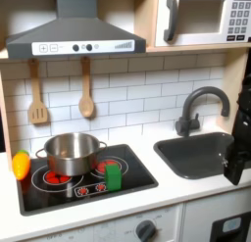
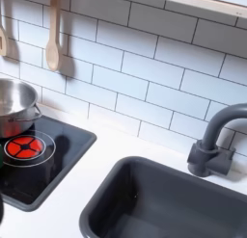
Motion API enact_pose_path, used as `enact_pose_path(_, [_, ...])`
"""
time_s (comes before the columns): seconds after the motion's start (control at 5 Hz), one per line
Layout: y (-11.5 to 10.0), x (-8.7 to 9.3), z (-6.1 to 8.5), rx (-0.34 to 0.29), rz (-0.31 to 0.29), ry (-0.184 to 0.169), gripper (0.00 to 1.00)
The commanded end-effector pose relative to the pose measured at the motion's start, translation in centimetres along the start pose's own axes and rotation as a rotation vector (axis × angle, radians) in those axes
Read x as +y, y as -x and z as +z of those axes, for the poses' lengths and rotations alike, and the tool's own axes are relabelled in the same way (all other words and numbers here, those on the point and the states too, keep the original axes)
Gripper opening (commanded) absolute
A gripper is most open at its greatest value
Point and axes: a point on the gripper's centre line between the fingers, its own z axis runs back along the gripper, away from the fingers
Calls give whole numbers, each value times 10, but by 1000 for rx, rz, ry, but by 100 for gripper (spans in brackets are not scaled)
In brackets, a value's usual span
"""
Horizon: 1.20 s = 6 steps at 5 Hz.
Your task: Reach green block
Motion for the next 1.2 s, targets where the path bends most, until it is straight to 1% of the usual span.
enact_pose_path(0.0, [0,0,0,2,0,0,100])
enact_pose_path(0.2, [-7,6,-2,-13,-4,-23,100])
enact_pose_path(0.4, [-14,10,-2,-22,-15,-32,100])
enact_pose_path(0.6, [-25,20,-3,-19,-28,-58,100])
enact_pose_path(0.8, [-36,28,-3,-26,-37,-66,100])
enact_pose_path(1.0, [-48,35,-5,-22,-30,-71,100])
